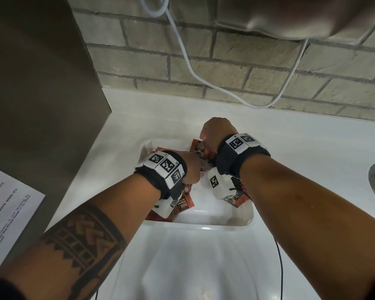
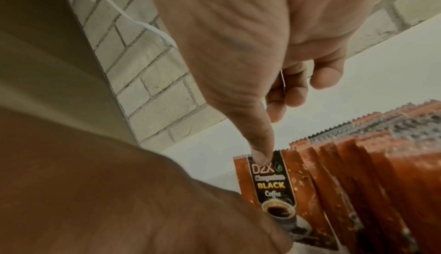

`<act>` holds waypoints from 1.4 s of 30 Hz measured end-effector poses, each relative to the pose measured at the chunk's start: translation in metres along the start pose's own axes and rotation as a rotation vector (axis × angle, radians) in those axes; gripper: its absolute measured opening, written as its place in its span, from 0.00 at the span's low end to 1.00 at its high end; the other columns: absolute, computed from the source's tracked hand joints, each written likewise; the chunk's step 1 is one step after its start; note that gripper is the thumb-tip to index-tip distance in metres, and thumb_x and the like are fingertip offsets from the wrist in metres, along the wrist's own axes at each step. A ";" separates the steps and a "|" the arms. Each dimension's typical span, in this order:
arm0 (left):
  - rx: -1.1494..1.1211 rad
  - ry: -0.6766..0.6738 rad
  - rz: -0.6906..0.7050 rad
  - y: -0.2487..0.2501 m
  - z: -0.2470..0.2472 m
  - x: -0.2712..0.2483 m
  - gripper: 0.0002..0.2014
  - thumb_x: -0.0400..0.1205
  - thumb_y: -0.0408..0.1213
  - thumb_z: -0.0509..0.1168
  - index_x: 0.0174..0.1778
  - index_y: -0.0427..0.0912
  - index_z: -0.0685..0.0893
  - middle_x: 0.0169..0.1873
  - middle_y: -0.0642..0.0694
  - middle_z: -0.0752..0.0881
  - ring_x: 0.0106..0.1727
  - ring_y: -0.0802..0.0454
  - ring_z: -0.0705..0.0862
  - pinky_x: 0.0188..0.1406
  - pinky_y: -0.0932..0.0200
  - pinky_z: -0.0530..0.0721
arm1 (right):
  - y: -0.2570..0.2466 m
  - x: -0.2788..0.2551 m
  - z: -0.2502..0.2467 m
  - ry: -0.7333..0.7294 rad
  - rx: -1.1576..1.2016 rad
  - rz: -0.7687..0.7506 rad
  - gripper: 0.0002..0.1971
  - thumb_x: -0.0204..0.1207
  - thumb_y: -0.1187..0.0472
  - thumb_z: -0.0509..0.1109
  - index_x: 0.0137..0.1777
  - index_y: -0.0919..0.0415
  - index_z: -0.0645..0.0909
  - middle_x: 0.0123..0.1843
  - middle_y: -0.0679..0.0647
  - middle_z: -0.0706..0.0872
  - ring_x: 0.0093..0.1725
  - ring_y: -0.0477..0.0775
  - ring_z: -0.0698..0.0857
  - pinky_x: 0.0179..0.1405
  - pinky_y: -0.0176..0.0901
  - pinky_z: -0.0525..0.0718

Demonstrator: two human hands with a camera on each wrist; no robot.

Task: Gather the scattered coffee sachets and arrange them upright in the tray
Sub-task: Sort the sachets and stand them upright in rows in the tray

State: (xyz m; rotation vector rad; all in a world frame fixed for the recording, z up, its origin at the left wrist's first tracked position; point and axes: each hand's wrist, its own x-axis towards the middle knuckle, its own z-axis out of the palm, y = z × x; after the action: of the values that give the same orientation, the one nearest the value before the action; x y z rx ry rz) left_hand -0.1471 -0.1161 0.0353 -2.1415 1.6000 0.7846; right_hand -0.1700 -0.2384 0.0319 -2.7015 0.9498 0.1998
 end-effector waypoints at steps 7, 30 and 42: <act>-0.344 0.122 -0.051 -0.019 -0.008 -0.020 0.15 0.89 0.38 0.55 0.69 0.41 0.80 0.58 0.43 0.85 0.52 0.48 0.83 0.51 0.56 0.83 | 0.006 -0.015 -0.034 0.048 0.013 -0.061 0.11 0.80 0.60 0.66 0.53 0.59 0.90 0.54 0.53 0.90 0.54 0.56 0.88 0.58 0.49 0.87; -0.894 0.486 -0.191 -0.063 -0.006 -0.052 0.17 0.90 0.54 0.54 0.59 0.45 0.80 0.46 0.44 0.84 0.40 0.50 0.80 0.38 0.55 0.80 | 0.023 -0.065 -0.057 0.123 0.465 -0.160 0.08 0.78 0.62 0.71 0.42 0.50 0.89 0.35 0.37 0.86 0.37 0.35 0.81 0.33 0.25 0.72; 0.242 0.142 -0.098 -0.015 0.000 -0.016 0.11 0.84 0.39 0.58 0.58 0.45 0.82 0.49 0.51 0.85 0.43 0.52 0.81 0.38 0.55 0.74 | -0.005 -0.015 -0.013 0.014 -0.099 0.027 0.08 0.73 0.61 0.67 0.34 0.61 0.77 0.32 0.54 0.78 0.37 0.57 0.80 0.33 0.42 0.78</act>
State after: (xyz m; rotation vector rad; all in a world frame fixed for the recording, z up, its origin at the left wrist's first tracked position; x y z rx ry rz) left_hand -0.1365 -0.0995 0.0450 -2.1188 1.5551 0.3942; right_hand -0.1782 -0.2300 0.0483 -2.7851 1.0058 0.2393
